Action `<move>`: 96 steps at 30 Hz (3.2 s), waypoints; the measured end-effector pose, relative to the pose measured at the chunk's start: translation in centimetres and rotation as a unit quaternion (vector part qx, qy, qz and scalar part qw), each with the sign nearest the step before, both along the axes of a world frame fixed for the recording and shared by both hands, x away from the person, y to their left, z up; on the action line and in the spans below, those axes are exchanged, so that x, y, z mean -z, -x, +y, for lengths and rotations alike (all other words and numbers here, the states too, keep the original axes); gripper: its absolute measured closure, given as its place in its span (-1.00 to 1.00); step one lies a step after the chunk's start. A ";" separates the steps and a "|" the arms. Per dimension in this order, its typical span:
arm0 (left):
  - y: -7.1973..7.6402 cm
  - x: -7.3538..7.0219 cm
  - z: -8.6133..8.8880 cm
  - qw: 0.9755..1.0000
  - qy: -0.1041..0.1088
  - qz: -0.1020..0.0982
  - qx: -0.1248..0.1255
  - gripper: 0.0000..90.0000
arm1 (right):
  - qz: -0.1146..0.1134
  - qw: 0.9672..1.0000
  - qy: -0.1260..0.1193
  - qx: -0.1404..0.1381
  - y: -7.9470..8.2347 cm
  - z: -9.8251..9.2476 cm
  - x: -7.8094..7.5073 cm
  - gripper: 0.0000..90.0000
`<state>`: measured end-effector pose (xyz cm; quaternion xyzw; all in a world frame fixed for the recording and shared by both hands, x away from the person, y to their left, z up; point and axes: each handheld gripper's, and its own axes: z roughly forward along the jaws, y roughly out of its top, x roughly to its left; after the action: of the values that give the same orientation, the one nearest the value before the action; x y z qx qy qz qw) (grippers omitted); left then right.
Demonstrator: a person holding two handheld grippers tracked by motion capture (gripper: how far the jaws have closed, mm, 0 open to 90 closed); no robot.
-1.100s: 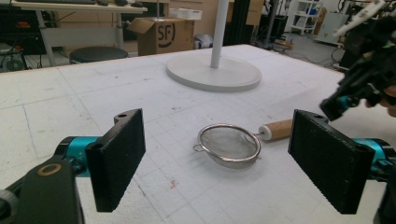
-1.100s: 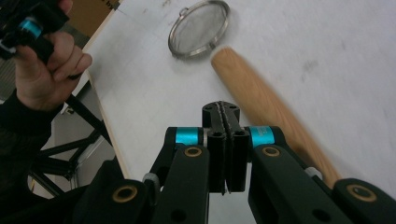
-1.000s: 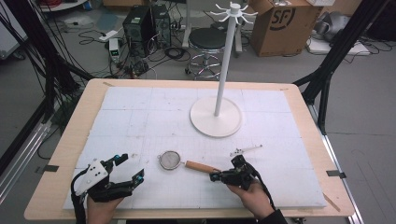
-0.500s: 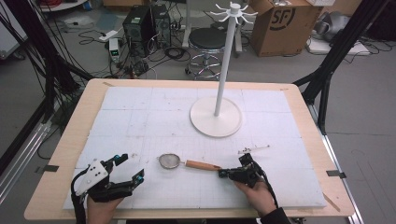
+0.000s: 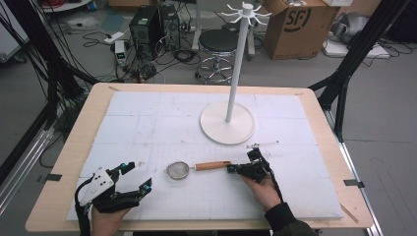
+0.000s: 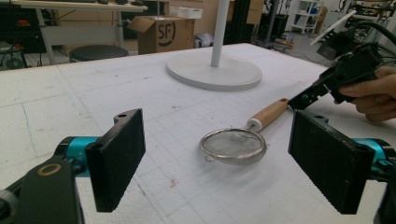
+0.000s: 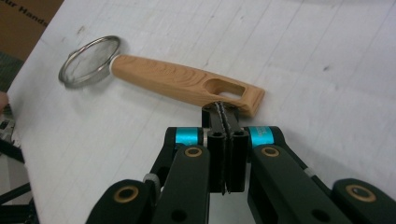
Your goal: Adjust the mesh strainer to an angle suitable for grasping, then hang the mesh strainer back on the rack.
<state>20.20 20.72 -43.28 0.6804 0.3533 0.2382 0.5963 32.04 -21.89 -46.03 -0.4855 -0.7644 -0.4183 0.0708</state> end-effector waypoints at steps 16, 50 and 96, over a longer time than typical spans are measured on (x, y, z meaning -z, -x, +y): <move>0.0 0.0 -0.1 1.000 -0.001 0.002 0.002 -0.57 | 0.005 0.999 -0.024 0.031 -2.6 1.3 0.4 1.00; -0.3 0.2 0.2 1.000 0.007 0.008 0.003 -0.57 | -0.112 0.992 -0.059 0.020 1.8 -3.0 -2.3 -0.42; -9.4 -2.2 -8.7 0.986 -0.021 0.092 0.140 -0.60 | -0.180 0.977 -0.102 0.058 5.3 -9.1 -3.3 -0.61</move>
<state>29.62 12.05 -41.03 0.7548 0.3026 0.0964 0.5740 26.76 -31.02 -42.76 -0.4361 -0.6882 -0.5783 -0.0429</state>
